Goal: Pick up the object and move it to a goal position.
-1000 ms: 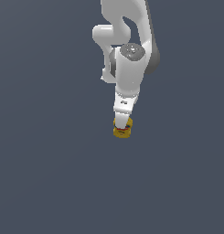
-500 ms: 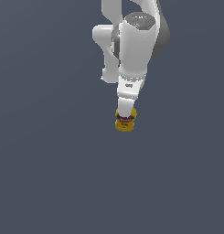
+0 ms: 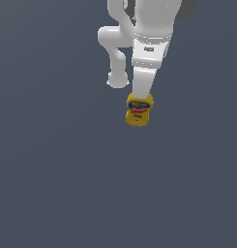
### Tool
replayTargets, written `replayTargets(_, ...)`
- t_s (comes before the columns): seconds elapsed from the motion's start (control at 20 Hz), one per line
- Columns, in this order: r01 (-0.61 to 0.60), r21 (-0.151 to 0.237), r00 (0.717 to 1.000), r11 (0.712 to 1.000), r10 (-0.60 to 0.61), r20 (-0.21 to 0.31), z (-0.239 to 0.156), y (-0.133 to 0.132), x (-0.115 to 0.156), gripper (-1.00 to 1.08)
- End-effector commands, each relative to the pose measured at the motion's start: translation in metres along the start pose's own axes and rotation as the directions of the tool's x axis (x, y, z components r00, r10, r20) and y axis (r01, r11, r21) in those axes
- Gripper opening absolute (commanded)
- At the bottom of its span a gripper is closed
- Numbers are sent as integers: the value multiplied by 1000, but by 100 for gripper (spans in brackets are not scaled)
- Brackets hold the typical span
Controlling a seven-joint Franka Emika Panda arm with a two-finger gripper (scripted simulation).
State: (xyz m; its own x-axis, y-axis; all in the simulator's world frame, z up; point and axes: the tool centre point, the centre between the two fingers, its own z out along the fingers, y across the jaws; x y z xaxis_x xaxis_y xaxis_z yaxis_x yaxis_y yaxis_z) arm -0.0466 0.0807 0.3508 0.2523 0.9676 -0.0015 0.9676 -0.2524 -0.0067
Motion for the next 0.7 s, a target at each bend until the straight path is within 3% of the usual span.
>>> replayTargets(0.0,0,-7,1000,1000,0,-2,-31,-1,3,-100)
replayTargets(0.65,-1,-7,1000,1000,0,-2,-148,-5,19,-100)
